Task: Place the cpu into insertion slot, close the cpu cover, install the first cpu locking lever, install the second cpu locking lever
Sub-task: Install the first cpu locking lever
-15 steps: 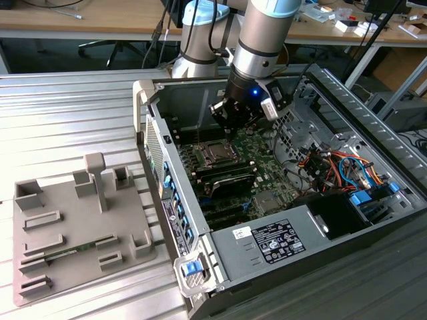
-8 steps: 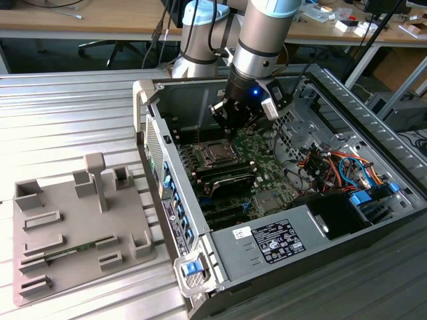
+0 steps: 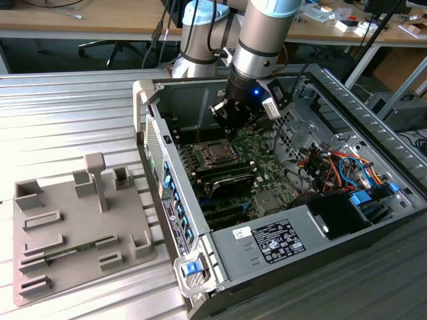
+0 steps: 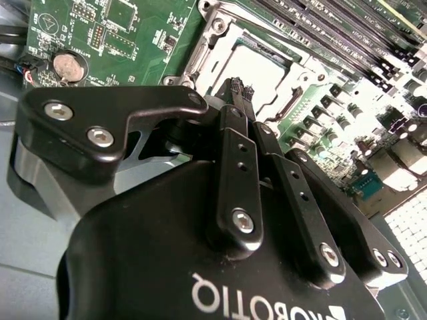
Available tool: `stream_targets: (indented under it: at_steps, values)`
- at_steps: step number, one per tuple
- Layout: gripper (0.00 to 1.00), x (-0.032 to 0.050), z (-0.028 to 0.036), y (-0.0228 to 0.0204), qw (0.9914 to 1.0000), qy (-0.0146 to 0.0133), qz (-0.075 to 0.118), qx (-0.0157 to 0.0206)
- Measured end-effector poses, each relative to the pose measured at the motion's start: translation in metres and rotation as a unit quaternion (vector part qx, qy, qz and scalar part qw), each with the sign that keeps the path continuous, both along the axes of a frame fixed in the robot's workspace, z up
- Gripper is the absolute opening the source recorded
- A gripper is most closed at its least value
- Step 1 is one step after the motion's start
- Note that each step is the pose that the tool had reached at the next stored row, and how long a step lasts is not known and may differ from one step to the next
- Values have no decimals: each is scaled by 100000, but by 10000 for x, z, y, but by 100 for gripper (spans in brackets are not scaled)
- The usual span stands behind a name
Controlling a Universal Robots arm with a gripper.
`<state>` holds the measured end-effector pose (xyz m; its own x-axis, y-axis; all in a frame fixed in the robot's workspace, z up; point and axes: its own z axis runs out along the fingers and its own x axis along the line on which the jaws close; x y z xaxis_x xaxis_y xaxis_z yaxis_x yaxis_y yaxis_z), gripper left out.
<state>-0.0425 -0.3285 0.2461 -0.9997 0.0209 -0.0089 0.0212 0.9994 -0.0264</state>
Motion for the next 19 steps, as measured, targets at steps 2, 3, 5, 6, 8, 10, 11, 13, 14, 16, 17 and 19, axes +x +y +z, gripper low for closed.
stream_targets:
  at_steps: [2, 3, 5, 6, 8, 10, 11, 13, 14, 16, 17, 19]
  values:
    - [11, 0, 0, 0, 99997, 0, 780, 3]
    - [11, 0, 0, 0, 99994, 0, 1057, 5]
    - [11, -1, 2, -1, 99989, 3, 1462, 251]
    - [11, 0, 0, 0, 99981, -10, 1712, 969]
    - [11, -1, 0, 1, 99965, -15, 2231, 1395]
    - [11, 0, 0, 0, 99964, -16, 2279, 1405]
    - [11, 0, 0, 0, 99964, -17, 2291, 1406]
    - [11, 0, 0, 0, 99964, -13, 2303, 1401]
    - [11, 0, 0, 0, 99964, -14, 2308, 1401]
    - [11, 0, 0, 0, 99963, -11, 2317, 1402]
    - [11, 0, 0, 0, 99963, -14, 2322, 1403]
    - [11, -13, 0, -1, 99963, -14, 2316, 1404]
